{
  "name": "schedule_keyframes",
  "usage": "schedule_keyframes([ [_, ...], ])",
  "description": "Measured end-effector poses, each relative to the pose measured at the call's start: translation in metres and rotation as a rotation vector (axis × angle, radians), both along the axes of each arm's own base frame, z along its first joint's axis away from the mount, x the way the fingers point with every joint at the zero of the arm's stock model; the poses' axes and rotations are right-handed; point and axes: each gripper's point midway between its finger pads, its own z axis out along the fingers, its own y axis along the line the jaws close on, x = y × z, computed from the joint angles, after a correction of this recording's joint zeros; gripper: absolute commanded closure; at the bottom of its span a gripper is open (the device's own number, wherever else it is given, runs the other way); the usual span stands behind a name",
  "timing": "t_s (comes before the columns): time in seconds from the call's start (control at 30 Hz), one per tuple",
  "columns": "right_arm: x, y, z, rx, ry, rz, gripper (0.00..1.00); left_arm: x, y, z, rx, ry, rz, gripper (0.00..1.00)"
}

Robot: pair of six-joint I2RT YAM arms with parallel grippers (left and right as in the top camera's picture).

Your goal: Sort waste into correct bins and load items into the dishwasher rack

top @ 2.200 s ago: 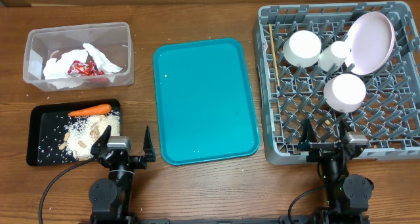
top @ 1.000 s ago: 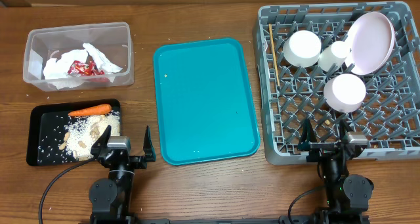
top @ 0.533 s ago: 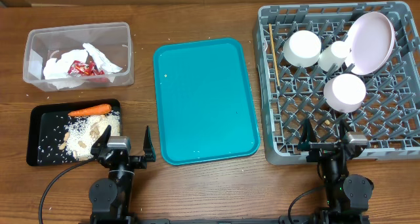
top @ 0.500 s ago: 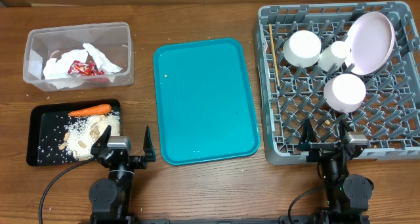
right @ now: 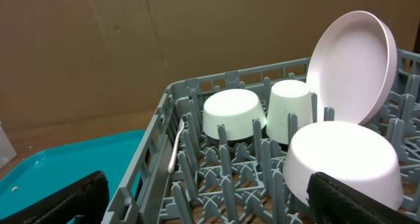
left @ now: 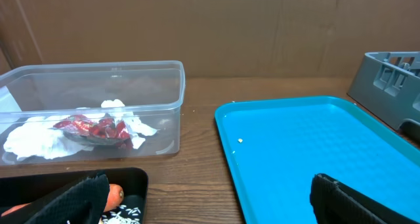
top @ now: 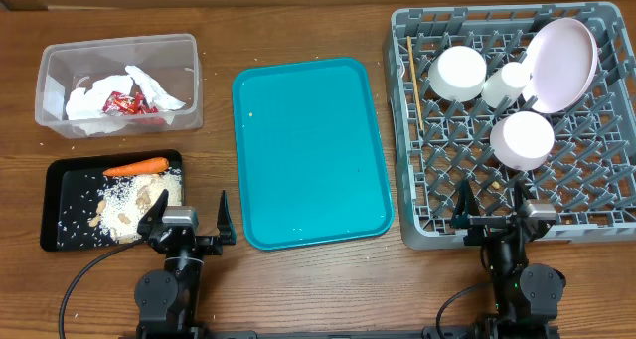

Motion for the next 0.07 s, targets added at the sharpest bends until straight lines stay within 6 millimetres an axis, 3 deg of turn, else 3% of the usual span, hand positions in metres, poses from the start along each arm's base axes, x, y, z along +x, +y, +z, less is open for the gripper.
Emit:
schedule_keyframes([
  [0.07,0.0000,0.0001,0.0002,0.000,-0.001,0.000,0.00,0.0000,0.0000,0.0000,0.000,0.000,0.000,0.00],
])
